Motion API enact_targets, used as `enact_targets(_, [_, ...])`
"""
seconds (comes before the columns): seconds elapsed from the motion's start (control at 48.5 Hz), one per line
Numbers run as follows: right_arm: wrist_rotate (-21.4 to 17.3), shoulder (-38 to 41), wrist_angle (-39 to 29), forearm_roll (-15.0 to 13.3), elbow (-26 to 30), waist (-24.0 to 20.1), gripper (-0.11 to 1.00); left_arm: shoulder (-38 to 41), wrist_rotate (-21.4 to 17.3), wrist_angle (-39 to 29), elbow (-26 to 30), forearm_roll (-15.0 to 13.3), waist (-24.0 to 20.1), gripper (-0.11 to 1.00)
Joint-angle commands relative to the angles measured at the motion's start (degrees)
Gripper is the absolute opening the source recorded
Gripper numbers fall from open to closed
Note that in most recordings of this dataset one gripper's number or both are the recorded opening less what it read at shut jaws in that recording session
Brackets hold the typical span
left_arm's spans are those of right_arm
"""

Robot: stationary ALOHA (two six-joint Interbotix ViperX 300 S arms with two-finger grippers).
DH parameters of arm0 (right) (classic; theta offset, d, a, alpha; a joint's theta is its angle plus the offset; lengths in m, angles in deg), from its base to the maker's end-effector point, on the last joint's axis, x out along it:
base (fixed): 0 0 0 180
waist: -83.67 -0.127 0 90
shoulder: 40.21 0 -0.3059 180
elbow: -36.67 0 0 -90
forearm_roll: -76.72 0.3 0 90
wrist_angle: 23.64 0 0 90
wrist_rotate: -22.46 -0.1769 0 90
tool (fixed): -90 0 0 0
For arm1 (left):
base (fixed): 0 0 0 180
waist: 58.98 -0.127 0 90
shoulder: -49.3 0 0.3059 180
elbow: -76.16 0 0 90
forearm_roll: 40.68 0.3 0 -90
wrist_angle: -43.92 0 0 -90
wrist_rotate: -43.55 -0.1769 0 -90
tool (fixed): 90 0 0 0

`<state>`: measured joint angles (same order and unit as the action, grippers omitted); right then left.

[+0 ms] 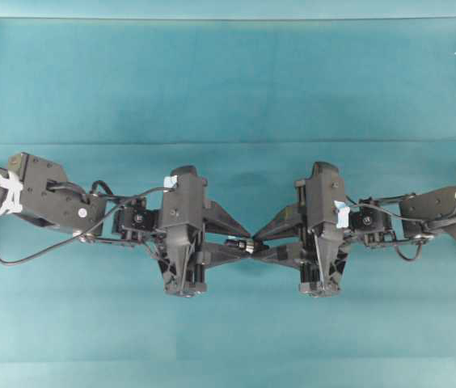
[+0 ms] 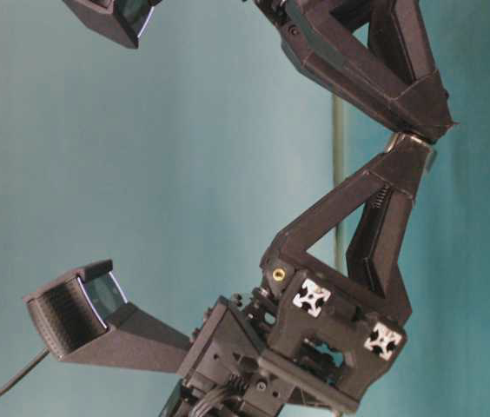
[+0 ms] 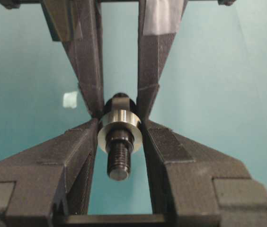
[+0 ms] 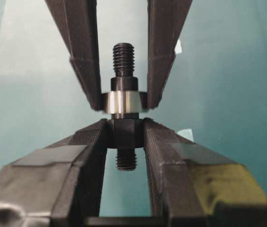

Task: Insert the washer onto the shaft with both hands.
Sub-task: 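Push the washer down the shaft onto its shoulder, then open the left gripper and pull it back from the shaft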

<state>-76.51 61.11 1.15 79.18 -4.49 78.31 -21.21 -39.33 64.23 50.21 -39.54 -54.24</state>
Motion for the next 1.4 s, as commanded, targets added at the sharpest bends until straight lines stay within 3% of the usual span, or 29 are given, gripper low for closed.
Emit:
enact_targets(0.0, [0.0, -0.44, 0.35, 0.09, 0.97, 0.26, 0.0, -0.26, -0.09, 0.18, 1.14, 0.09, 0.62, 0.36])
enact_targets(1.031, [0.0, -0.44, -0.79, 0.09, 0.97, 0.26, 0.0, -0.26, 0.62, -3.78, 2.64, 0.18, 0.09, 0.37])
enact_targets(1.258, [0.09, -0.44, -0.79, 0.09, 0.88, 0.26, 0.0, -0.44, 0.62, -3.69, 3.78, 0.09, -0.44, 0.73])
enact_targets(1.381, [0.09, -0.44, -0.79, 0.0, 0.88, 0.26, 0.0, -0.44, 0.53, -3.6, 4.48, 0.09, -0.53, 0.76])
